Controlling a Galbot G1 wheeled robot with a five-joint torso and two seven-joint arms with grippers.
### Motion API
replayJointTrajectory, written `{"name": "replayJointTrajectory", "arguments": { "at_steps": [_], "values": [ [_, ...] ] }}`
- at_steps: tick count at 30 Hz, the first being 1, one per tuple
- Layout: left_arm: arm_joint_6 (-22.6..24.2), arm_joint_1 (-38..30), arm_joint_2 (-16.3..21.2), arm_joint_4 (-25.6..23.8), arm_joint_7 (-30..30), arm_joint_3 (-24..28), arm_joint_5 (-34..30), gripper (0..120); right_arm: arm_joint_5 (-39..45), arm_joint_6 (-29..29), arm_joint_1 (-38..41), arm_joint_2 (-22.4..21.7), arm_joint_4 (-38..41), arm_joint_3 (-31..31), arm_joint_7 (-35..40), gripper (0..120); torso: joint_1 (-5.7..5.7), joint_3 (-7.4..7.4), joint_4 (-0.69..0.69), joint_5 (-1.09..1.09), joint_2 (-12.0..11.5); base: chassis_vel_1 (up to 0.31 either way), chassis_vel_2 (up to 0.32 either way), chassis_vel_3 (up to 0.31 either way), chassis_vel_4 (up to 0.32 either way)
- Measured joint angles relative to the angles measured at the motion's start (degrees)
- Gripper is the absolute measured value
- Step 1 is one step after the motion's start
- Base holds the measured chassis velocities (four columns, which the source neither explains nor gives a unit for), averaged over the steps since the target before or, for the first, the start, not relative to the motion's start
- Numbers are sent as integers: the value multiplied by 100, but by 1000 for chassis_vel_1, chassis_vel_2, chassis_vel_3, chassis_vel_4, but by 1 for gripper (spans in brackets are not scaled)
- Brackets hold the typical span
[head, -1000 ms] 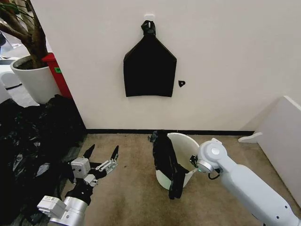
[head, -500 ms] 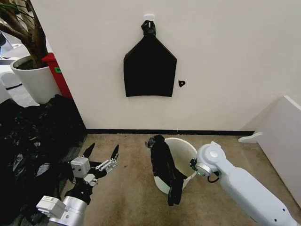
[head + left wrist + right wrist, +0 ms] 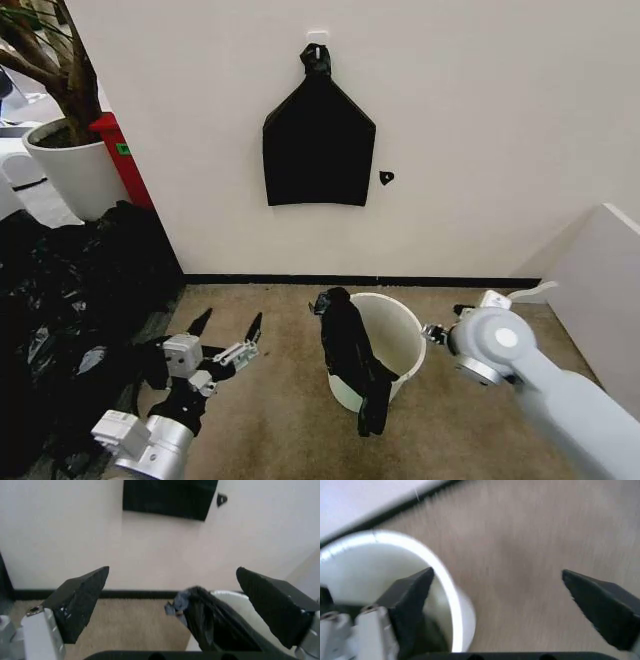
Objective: Place the garbage bag over the trash bin.
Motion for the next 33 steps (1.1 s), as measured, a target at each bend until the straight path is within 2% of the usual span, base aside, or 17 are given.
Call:
{"name": "replayJointTrajectory", "arguments": {
  "at_steps": [3,4,5,6,9,11,15,19,20,21,24,27,28,33],
  "values": [
    [235,-265,232,66,-324,211,-270,100,-1102,-1,-366,-28,78,128,-1032,100,0,0,6,4,0,0,0,0,0],
    [370,-515,388,142,-489,389,-478,100,-1715,88,-576,-29,74,220,-1470,100,0,0,7,3,0,0,0,0,0],
    [439,-683,476,202,-580,488,-610,100,-2090,157,-709,-27,50,281,-1719,100,0,0,6,0,0,0,0,0,0],
    [439,-683,476,202,-580,488,-610,100,-2090,157,-709,-27,50,281,-1719,100,0,0,6,0,0,0,0,0,0],
    [748,-1321,722,374,-923,767,-1156,100,-3367,502,-1019,-28,-156,401,-2587,100,0,1,-5,3,0,0,0,0,0],
    [1052,-1663,803,426,-1245,866,-1559,100,-3744,658,-987,-90,-287,397,-3124,100,0,1,7,5,0,0,0,0,0],
    [1342,-2189,972,661,-1578,1112,-1931,100,-4039,791,-1057,-180,-303,484,-3413,100,0,1,6,0,0,0,0,0,0],
    [1521,-2674,1102,964,-1723,1833,-2009,100,-4136,832,-1175,-148,-297,637,-3437,100,0,1,4,2,0,0,0,0,0],
    [1521,-2674,1102,964,-1723,1833,-2009,100,-4136,832,-1175,-148,-297,637,-3437,100,0,1,4,2,0,0,0,0,0],
    [1567,-2875,1101,1056,-1764,2102,-2049,100,-4142,837,-1213,-101,-295,689,-3434,100,0,1,5,3,0,0,0,0,0],
    [1666,-3367,1035,1227,-1928,2610,-2210,100,-4226,920,-1317,9,-299,826,-3511,100,0,1,6,2,0,0,0,0,0],
    [1837,-4213,859,1499,-2344,3292,-2450,100,-4410,1052,-1600,183,-288,1126,-3704,100,0,1,2,4,0,0,0,0,0],
    [1837,-4213,859,1499,-2344,3292,-2450,100,-4410,1052,-1600,183,-288,1126,-3704,100,0,1,2,4,0,0,0,0,0],
    [2035,-4879,649,1703,-2926,3968,-2612,100,-4471,1058,-2009,320,-151,1505,-3726,100,0,1,3,2,0,0,0,0,0]
  ]
}}
